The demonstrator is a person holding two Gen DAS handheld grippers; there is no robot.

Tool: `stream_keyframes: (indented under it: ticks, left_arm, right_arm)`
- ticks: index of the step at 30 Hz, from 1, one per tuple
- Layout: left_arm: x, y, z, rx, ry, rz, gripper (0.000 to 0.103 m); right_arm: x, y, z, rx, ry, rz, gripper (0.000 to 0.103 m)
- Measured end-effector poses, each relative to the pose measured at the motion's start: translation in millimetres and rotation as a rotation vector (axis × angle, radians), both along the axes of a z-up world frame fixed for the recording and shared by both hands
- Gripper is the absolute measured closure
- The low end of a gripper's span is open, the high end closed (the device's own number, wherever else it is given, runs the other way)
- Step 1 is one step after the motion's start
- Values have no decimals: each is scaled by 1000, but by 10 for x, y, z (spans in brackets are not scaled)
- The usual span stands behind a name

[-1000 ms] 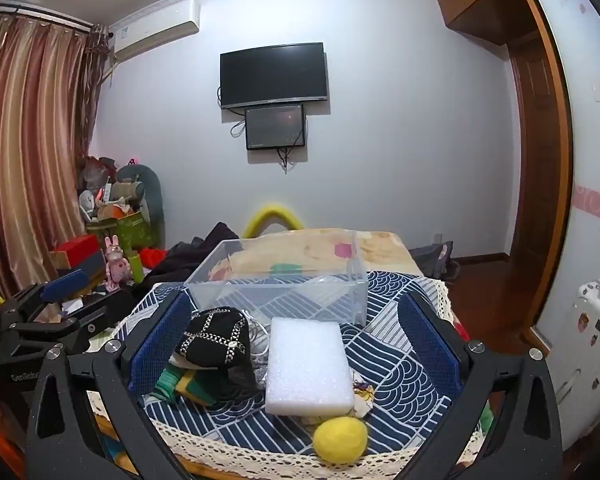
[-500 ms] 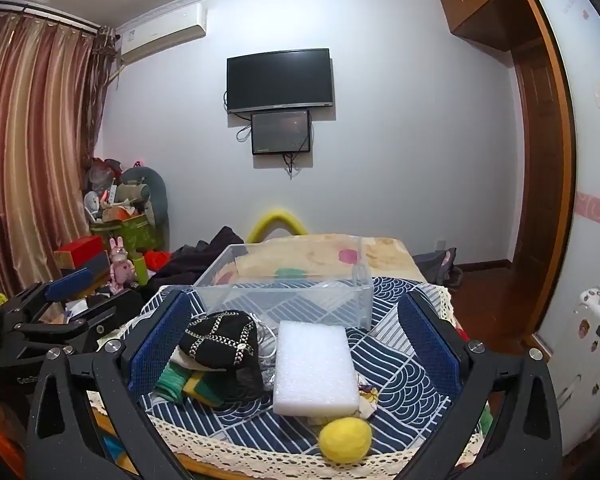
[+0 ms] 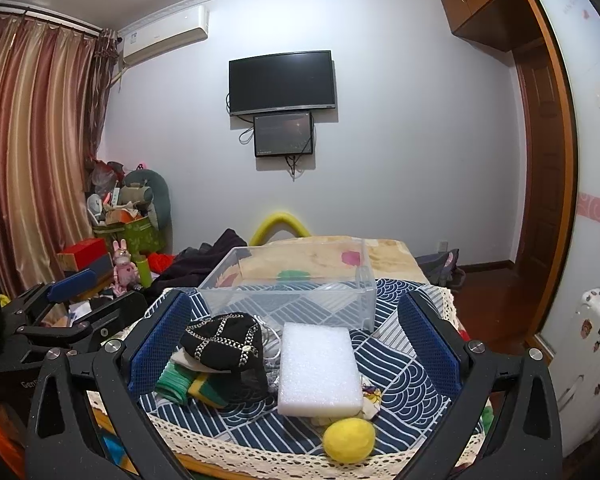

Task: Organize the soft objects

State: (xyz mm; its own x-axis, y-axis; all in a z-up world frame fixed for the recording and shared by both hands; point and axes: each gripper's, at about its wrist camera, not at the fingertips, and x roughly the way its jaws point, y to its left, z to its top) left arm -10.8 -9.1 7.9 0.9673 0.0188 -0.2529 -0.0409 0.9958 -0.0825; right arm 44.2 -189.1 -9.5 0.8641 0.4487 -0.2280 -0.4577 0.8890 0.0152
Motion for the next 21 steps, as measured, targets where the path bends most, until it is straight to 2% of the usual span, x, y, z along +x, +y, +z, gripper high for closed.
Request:
stream_keyframes:
  ticks: [21]
  left_arm:
    - [-43,-8,10,7,-12,6,0]
  right_arm:
    - [-18,5,6,5,-7,13,0]
